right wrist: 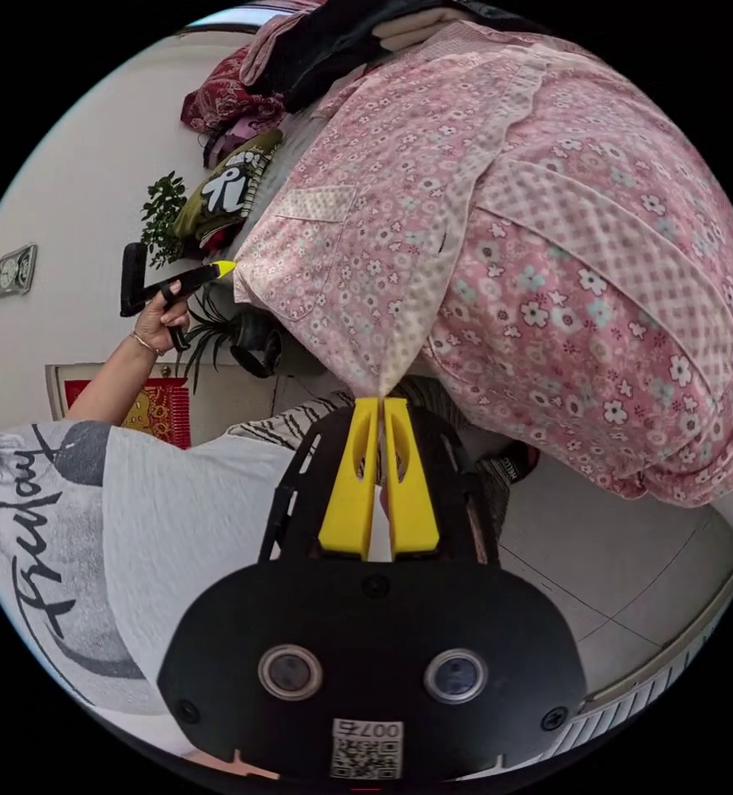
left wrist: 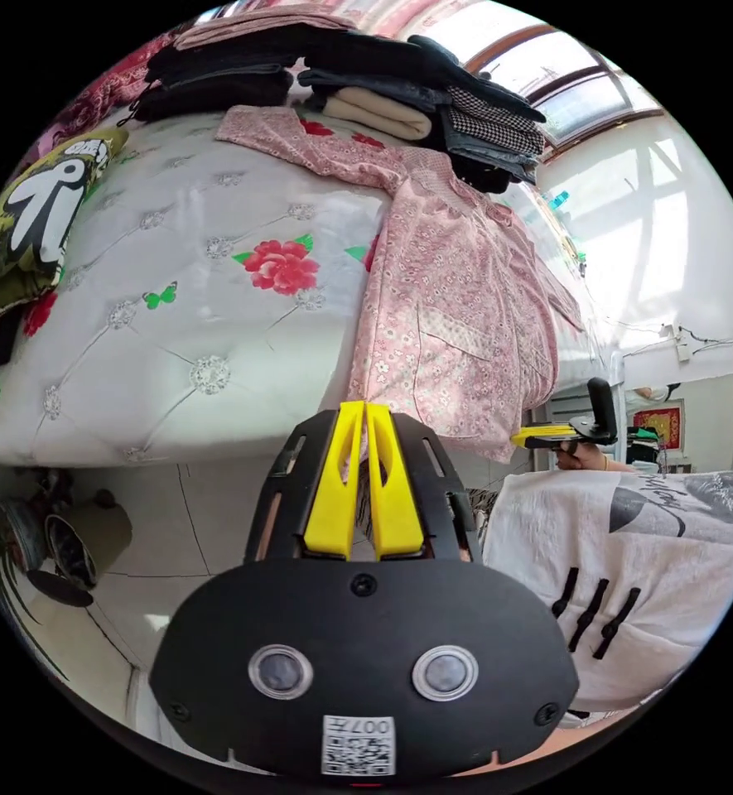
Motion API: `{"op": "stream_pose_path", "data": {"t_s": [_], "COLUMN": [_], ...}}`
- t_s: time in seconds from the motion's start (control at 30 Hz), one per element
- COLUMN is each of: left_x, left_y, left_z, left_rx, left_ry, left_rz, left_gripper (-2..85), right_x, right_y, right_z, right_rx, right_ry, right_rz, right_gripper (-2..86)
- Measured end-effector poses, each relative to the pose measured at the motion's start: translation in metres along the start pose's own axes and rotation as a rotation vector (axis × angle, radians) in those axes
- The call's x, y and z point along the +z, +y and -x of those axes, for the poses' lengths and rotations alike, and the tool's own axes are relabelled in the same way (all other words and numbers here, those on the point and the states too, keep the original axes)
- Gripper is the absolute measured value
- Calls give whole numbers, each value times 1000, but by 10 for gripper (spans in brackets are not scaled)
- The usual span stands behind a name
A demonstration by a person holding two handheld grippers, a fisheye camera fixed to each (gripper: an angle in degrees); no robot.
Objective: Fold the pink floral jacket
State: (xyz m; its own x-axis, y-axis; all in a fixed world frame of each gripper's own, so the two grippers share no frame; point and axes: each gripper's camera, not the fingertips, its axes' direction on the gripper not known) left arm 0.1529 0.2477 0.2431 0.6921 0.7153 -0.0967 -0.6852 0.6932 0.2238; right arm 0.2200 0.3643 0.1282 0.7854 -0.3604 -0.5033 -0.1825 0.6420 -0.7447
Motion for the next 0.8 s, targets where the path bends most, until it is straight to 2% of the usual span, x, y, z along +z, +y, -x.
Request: {"op": "stream_pose_path", "data": {"t_s": [0.23,0.33,0.43,0.67,0.8], "left_x": [7,-22,-52,-65,-63], "left_y": [-2,-9,-44,-248,-361], "left_z": [57,97,141,199,200], "left_rx": [9,-50,-103,-94,-113], "left_ry": [53,61,60,80,-2], "left_rz": [72,-4,-107,-237,-271], "left_gripper": [-7,7,50,153,184], "right_x": [14,13,-3,-44,-55], "right_y": [-9,-3,1,-14,-20], "right_z": [4,8,15,42,67], "right_rx": [86,143,237,410,425], "right_ry": [163,219,244,225,263], "right_rz": [77,107,37,-211,-283], "right_gripper": [4,7,6,2,0]}}
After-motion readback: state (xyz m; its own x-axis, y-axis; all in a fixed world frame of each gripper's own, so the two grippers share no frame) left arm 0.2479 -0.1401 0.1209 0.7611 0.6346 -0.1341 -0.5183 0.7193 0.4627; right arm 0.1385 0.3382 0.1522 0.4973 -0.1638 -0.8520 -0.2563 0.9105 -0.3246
